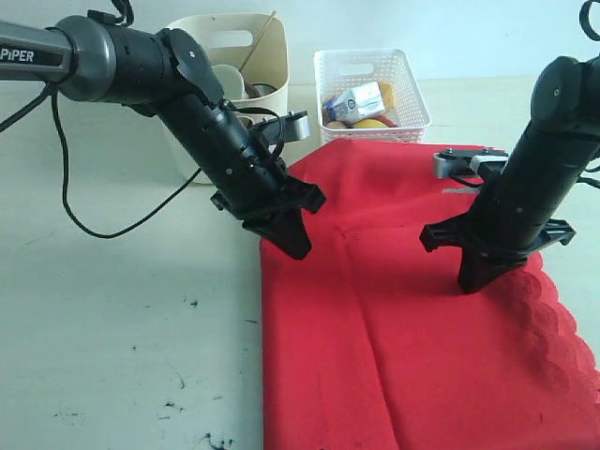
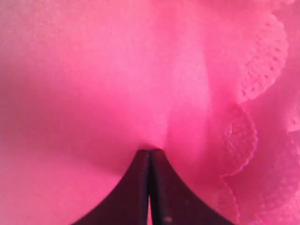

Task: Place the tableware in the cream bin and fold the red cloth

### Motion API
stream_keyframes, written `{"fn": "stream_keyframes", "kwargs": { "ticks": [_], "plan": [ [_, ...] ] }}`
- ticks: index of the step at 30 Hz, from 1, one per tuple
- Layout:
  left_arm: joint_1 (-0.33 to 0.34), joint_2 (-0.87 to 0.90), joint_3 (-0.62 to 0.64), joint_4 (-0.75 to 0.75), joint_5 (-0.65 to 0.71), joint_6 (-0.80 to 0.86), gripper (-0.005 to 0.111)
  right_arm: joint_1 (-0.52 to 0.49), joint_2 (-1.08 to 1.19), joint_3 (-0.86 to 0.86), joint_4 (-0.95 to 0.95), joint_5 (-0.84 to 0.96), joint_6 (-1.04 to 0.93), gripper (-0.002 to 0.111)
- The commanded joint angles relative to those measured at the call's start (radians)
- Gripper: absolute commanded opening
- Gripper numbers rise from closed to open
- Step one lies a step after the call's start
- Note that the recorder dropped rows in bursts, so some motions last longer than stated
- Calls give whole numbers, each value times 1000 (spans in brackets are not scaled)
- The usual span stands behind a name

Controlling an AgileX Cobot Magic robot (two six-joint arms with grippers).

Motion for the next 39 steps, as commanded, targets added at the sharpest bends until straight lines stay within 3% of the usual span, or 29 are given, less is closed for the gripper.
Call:
{"fn": "stream_keyframes", "kwargs": {
  "ticks": [1, 15, 22, 31, 39],
  "plan": [
    [-2, -12, 32, -1, -16, -7, 0, -3, 23, 100, -42, -13, 17, 0],
    [-72, -12, 172, -4, -34, 62, 0, -3, -242, 211, -58, 15, 82, 0],
    [-96, -36, 175, -8, -73, 76, 0, -3, -382, 193, -57, -125, 86, 0],
    [-92, -160, 175, 0, -363, 90, 0, -30, -275, 51, -58, -282, 86, 0],
    [-91, -165, 175, 25, -695, 92, 0, -151, 45, -77, -60, -374, 97, 0]
  ]
}}
